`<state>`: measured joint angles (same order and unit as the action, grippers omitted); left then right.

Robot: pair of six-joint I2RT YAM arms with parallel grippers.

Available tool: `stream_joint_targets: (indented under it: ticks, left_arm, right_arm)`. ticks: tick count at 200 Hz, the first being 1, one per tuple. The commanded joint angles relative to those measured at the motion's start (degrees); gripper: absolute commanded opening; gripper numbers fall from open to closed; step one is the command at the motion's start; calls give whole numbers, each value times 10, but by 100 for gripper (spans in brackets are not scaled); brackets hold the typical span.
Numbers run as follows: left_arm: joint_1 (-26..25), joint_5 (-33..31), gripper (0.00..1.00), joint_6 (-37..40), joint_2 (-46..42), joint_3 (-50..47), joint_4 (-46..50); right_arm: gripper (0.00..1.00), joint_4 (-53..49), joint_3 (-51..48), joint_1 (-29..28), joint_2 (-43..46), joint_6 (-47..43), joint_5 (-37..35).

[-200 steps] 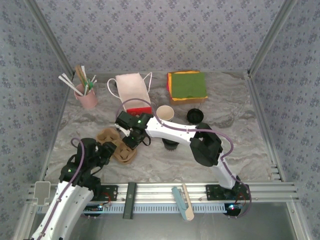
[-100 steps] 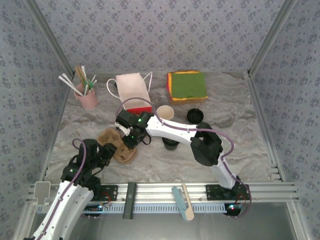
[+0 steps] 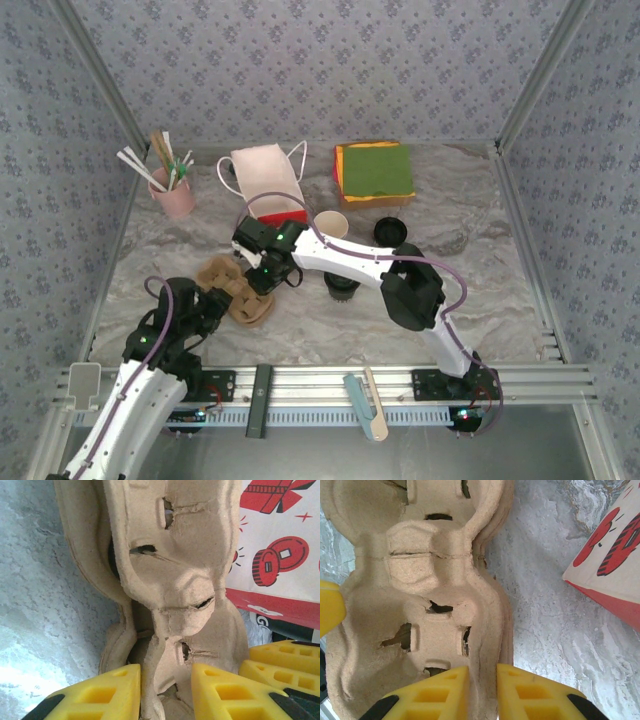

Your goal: Pack the takeout coffee

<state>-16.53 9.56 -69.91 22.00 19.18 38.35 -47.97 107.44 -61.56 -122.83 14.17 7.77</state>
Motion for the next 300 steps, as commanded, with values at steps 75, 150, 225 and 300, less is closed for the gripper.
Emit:
stream_joint_targets:
  ticks: [75, 150, 225, 300]
  left_arm:
    - [-4, -10, 31, 42, 41, 14, 0]
    - [-4, -3, 32, 33, 38, 4, -17]
    - [-4, 1, 32, 32, 39, 2, -21]
    - [-4, 8, 32, 26, 39, -8, -37]
  right_arm:
    - [30, -16, 20, 0, -15, 5, 13]
    - [31, -20, 20, 0, -19, 7, -1]
    - [36, -25, 19, 0, -13, 18, -43]
    - [30, -24, 16, 3, -35, 15, 5]
